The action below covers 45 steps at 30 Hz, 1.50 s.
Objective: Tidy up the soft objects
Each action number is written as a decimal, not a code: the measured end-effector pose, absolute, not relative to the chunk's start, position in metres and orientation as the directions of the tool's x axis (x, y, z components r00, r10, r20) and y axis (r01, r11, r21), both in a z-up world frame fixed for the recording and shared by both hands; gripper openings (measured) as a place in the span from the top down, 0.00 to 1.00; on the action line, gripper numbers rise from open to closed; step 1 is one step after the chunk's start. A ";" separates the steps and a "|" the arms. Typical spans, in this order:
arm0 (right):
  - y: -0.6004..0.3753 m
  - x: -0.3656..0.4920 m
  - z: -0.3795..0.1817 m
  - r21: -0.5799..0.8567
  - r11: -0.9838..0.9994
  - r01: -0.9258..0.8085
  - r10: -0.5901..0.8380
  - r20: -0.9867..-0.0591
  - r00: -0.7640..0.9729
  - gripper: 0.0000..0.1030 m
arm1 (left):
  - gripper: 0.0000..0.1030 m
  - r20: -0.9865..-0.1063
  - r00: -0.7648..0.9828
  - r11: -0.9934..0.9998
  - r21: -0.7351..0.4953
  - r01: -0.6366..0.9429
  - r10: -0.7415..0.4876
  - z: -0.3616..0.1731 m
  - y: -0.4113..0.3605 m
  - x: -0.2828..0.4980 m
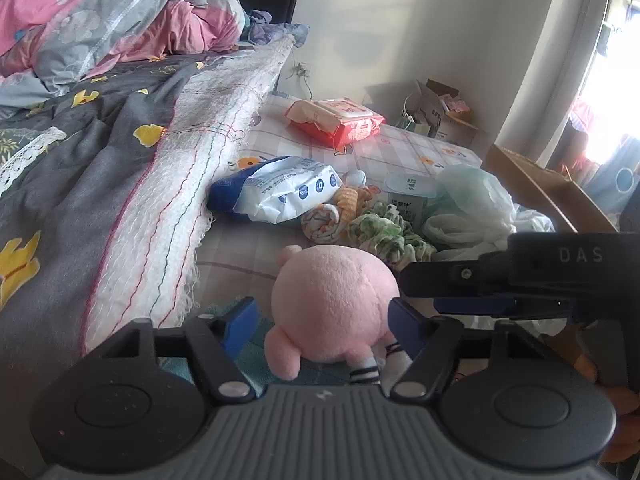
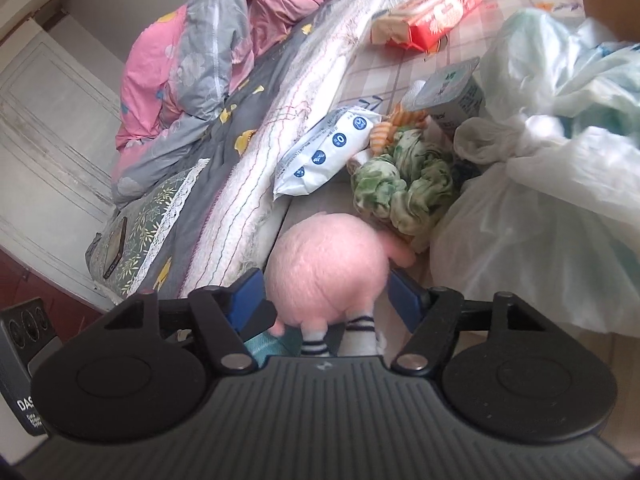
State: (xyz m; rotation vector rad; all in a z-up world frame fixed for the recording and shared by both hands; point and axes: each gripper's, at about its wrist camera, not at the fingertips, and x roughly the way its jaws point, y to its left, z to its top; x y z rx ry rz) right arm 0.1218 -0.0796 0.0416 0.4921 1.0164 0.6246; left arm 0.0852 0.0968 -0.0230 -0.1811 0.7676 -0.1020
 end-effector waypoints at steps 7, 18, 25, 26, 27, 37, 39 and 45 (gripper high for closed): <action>-0.081 0.152 0.057 0.682 0.692 -0.237 0.711 -0.585 0.390 0.43 | 0.37 -0.656 0.743 0.984 -0.178 0.021 -0.135 -0.006 0.107 0.114; -0.055 0.255 0.029 0.805 0.592 0.033 0.759 -0.570 0.313 0.41 | 0.31 -0.678 0.728 0.977 0.069 0.202 -0.102 0.017 0.106 0.194; -0.051 0.273 0.012 0.816 0.569 0.098 0.765 -0.569 0.301 0.41 | 0.27 -0.766 0.641 0.895 0.249 0.370 -0.053 -0.023 0.067 0.225; -0.053 0.274 0.011 0.817 0.568 0.102 0.764 -0.569 0.305 0.41 | 0.27 -0.775 0.630 0.887 0.259 0.383 -0.046 -0.029 0.063 0.229; -0.055 0.275 0.010 0.817 0.567 0.106 0.762 -0.569 0.308 0.41 | 0.28 -0.785 0.619 0.879 0.273 0.390 -0.031 -0.034 0.060 0.233; -0.072 0.272 0.007 0.829 0.546 0.123 0.764 -0.553 0.332 0.41 | 0.67 -0.771 0.633 0.857 0.367 0.362 0.063 -0.039 0.056 0.248; -0.075 0.269 0.010 0.835 0.537 0.119 0.768 -0.543 0.340 0.41 | 0.71 -0.766 0.641 0.877 0.344 0.336 0.055 -0.029 0.061 0.250; -0.091 0.257 0.027 0.846 0.526 0.087 0.766 -0.516 0.383 0.40 | 0.75 -0.763 0.643 0.964 0.116 0.238 -0.067 0.020 0.092 0.255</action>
